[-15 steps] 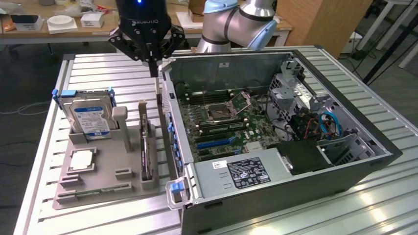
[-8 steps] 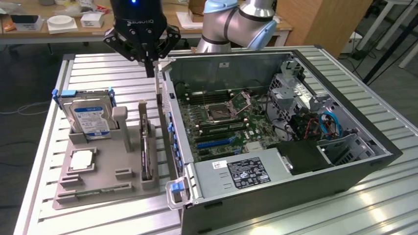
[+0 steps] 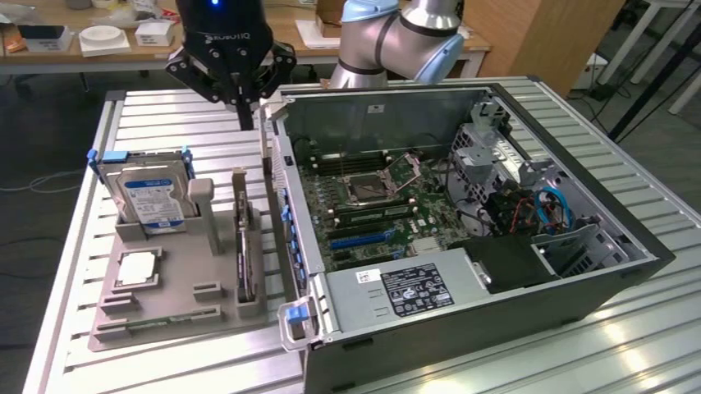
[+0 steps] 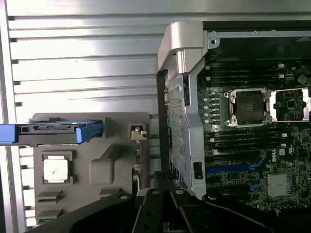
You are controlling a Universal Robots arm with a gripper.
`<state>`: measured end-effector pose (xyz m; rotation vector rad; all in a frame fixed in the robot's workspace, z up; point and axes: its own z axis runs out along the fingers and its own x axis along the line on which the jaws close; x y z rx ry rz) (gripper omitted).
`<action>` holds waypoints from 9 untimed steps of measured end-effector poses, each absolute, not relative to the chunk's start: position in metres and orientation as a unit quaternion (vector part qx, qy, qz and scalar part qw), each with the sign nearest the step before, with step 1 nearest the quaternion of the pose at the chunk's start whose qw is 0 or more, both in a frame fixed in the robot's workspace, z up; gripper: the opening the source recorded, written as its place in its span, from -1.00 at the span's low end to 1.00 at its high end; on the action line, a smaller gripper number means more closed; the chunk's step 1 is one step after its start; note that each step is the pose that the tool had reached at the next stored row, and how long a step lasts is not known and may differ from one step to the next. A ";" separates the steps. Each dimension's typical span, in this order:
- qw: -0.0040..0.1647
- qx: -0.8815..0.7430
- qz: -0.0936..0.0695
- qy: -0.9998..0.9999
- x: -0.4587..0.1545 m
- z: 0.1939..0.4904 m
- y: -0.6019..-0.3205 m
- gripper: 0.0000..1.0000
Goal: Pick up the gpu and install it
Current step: 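Reach for the gpu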
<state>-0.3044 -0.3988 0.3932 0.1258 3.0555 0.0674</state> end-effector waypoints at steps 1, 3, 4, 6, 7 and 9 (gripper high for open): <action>0.041 0.041 0.022 0.998 -0.305 0.393 -0.399 -0.79; 0.042 0.041 0.022 0.998 -0.307 0.393 -0.399 -0.79; 0.042 0.041 0.022 0.998 -0.308 0.393 -0.399 -0.79; 0.042 0.041 0.022 0.998 -0.310 0.393 -0.399 -0.79; 0.042 0.042 0.022 0.998 -0.311 0.393 -0.399 -0.79; 0.042 0.042 0.022 0.998 -0.312 0.393 -0.399 -0.79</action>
